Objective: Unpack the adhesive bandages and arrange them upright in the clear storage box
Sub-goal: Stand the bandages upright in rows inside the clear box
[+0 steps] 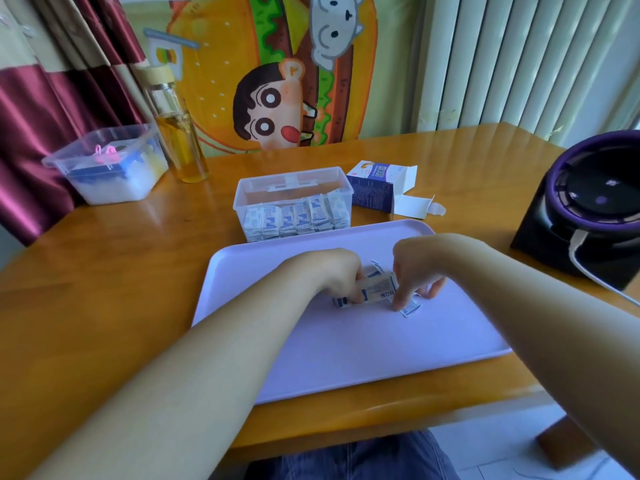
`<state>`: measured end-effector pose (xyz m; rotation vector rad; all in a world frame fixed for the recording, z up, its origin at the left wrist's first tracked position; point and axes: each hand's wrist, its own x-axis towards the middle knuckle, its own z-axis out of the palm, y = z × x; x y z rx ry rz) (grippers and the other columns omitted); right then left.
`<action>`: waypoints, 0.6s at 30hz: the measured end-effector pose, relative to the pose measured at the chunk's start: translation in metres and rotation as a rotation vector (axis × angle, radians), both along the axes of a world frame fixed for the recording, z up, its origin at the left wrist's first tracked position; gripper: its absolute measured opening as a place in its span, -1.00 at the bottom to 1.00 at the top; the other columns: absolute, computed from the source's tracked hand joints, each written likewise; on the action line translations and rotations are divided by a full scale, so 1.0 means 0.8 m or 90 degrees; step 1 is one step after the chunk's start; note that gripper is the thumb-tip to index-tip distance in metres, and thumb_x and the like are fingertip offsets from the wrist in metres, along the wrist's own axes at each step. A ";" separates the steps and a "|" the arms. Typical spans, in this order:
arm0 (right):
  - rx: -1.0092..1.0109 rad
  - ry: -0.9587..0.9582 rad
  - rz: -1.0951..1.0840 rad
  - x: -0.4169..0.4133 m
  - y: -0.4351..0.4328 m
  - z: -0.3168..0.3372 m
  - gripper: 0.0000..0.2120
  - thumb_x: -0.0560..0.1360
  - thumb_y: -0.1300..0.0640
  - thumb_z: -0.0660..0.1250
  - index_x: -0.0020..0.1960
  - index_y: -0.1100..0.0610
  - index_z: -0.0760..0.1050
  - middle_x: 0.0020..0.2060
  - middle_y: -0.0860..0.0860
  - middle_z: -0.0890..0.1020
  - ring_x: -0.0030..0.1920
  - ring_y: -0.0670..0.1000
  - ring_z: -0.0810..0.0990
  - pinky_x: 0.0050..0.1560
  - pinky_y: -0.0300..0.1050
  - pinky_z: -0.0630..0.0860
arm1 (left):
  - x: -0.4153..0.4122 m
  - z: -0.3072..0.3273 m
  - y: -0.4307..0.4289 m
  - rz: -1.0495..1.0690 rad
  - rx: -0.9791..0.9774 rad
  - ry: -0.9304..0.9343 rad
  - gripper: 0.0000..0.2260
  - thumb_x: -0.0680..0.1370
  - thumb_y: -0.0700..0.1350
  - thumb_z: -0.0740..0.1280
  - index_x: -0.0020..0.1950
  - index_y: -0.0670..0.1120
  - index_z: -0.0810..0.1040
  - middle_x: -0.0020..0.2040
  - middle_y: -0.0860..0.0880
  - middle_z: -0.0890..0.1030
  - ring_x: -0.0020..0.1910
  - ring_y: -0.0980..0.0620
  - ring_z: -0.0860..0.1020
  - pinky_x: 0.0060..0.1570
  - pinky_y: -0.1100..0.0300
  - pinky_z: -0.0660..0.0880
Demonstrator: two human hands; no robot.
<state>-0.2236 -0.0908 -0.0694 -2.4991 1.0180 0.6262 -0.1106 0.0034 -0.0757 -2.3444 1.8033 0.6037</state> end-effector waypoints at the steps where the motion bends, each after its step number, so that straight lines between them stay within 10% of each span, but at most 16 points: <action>1: 0.009 0.001 -0.002 0.000 0.000 0.001 -0.65 0.29 0.01 0.55 -0.13 0.22 0.52 -0.34 0.07 0.55 -0.29 0.03 0.57 -0.13 -0.14 0.60 | 0.000 0.001 0.003 0.001 -0.007 -0.003 -0.88 0.51 -0.04 0.35 0.01 -0.04 0.53 -0.05 -0.05 0.52 -0.21 -0.02 0.45 -0.35 0.20 0.35; 6: 0.025 0.011 0.013 -0.008 0.005 0.006 -0.41 0.27 -0.07 0.55 0.18 0.19 0.50 -0.14 0.06 0.52 -0.26 0.01 0.51 -0.23 -0.25 0.54 | 0.018 0.006 0.031 0.026 -0.056 0.059 -0.91 0.51 -0.10 0.32 0.00 -0.04 0.53 -0.07 0.00 0.55 -0.17 0.02 0.46 -0.23 0.20 0.36; 12: 0.025 -0.034 -0.007 -0.006 0.014 0.010 -0.55 0.34 -0.12 0.48 0.06 0.15 0.52 -0.10 0.09 0.62 -0.16 0.01 0.57 -0.14 -0.14 0.63 | 0.053 0.010 0.077 0.168 -0.118 0.229 -0.89 0.59 -0.18 0.20 0.00 0.00 0.48 -0.09 -0.03 0.65 -0.16 0.11 0.61 -0.05 0.23 0.49; 18: 0.002 -0.017 0.014 0.013 0.027 0.004 -0.63 0.36 0.05 0.51 -0.02 0.27 0.49 -0.25 0.14 0.60 -0.13 0.11 0.66 -0.09 -0.05 0.63 | 0.051 0.010 0.082 0.279 -0.265 0.282 -0.80 0.60 -0.19 0.12 0.15 -0.03 0.46 -0.23 0.07 0.59 -0.38 0.28 0.55 -0.40 0.53 0.40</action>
